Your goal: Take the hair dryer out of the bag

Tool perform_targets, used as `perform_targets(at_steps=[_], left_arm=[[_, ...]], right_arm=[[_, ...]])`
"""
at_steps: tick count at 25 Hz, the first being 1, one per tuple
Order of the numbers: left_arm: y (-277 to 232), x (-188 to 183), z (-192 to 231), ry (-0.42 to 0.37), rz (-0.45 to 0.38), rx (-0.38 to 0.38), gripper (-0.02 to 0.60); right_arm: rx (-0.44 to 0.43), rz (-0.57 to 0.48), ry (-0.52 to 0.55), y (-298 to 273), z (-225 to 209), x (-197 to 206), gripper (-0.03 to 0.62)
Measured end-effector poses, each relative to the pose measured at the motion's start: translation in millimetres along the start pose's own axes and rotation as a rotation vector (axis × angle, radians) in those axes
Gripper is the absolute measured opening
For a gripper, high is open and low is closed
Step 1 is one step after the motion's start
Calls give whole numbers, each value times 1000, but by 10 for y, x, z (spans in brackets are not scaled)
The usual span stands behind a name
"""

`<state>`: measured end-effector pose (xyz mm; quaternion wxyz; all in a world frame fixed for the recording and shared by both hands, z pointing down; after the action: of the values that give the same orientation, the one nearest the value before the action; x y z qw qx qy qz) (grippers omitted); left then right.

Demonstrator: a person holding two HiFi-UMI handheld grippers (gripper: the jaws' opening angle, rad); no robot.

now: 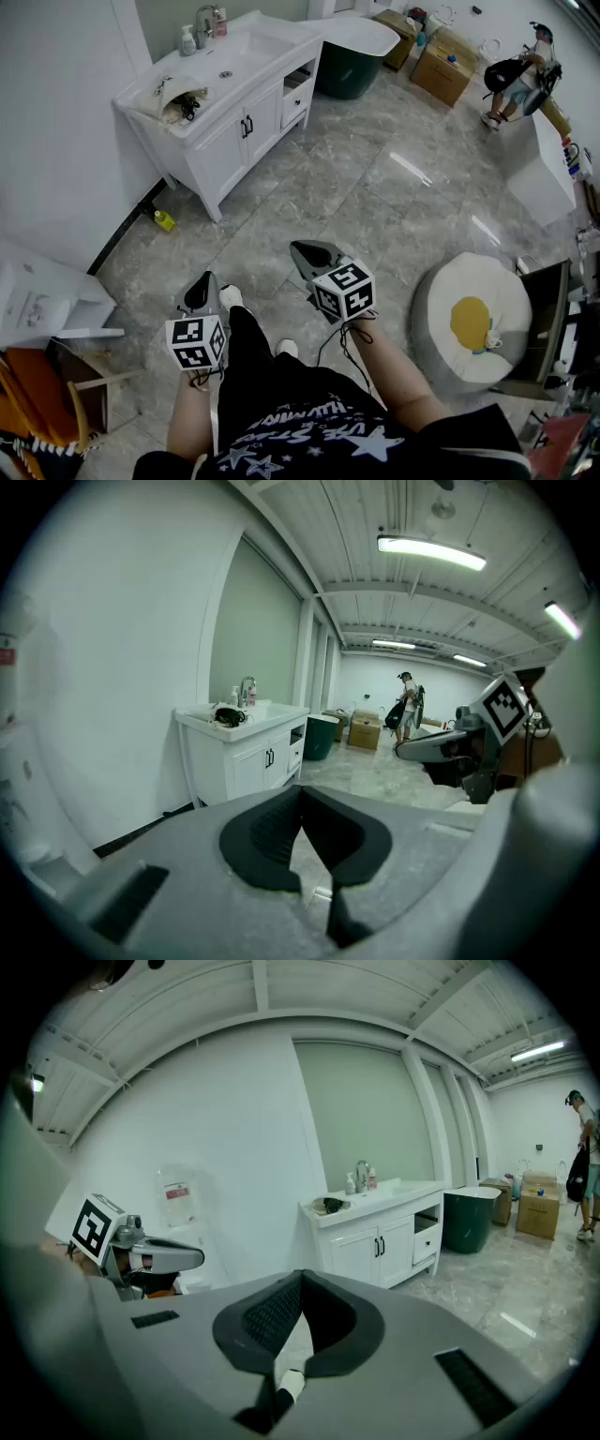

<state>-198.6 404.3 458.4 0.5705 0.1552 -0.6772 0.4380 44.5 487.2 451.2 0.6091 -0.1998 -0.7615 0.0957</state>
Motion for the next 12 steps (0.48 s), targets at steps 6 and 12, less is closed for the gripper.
perform_targets(at_steps=[6,12], left_arm=[[33,17,-24,3,-14,16,20],[25,2,18,2,-30,14,20]], right_arm=[[13,3,10,60,18,13,2],[10,-4,3,1,29,-3,2]])
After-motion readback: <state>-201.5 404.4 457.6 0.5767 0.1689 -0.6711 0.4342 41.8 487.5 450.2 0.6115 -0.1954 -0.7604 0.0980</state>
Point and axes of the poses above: the fingertips, and each gripper's own axes: y backward along the fingers, z to its left, x out of its underside, the point moved 8 cm from there along y, backward along the fingers, and after that the axes turned 4 degrees about -y, right-handed, at the moved point
